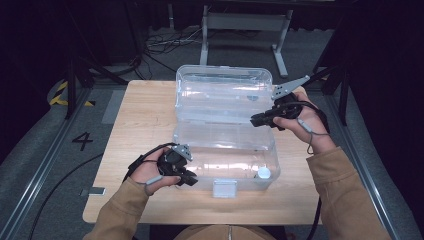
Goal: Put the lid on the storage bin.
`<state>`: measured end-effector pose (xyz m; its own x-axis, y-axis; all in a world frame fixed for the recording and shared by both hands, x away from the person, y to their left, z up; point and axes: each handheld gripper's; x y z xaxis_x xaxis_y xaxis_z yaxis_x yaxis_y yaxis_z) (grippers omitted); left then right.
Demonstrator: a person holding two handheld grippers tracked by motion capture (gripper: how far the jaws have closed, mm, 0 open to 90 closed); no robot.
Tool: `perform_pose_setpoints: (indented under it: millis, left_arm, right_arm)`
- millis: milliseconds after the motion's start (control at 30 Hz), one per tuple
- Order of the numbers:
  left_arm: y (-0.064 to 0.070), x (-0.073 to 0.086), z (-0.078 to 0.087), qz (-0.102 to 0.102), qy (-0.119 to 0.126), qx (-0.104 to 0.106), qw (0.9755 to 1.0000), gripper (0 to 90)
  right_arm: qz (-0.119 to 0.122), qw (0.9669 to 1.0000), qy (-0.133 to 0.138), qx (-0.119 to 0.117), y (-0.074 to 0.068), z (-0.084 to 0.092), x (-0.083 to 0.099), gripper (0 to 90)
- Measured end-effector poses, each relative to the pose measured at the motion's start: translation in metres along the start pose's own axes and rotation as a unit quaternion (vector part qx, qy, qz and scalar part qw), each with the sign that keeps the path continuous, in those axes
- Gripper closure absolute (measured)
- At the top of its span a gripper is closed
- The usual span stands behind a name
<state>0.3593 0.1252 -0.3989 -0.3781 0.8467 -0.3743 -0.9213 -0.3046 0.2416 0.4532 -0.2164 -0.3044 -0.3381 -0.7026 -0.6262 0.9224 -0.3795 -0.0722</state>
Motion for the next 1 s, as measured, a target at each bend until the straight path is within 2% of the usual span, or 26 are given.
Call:
perform_pose_setpoints:
  millis: [1000]
  left_arm:
    - [-0.001,0.0,-0.001,0.01,-0.003,0.005,0.9999,75.3]
  right_arm:
    - [0.024,0.9996,-0.016,0.002,-0.024,0.005,0.007,82.9]
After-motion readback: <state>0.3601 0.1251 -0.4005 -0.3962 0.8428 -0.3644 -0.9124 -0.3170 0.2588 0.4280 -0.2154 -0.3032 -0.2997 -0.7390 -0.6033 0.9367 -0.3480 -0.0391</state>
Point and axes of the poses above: each handheld gripper's, and its own axes: z roughly backward along the jaws, x roughly out of its underside, y roughly to its right, and after that the axes turned 9 degrees about -y, right-handed
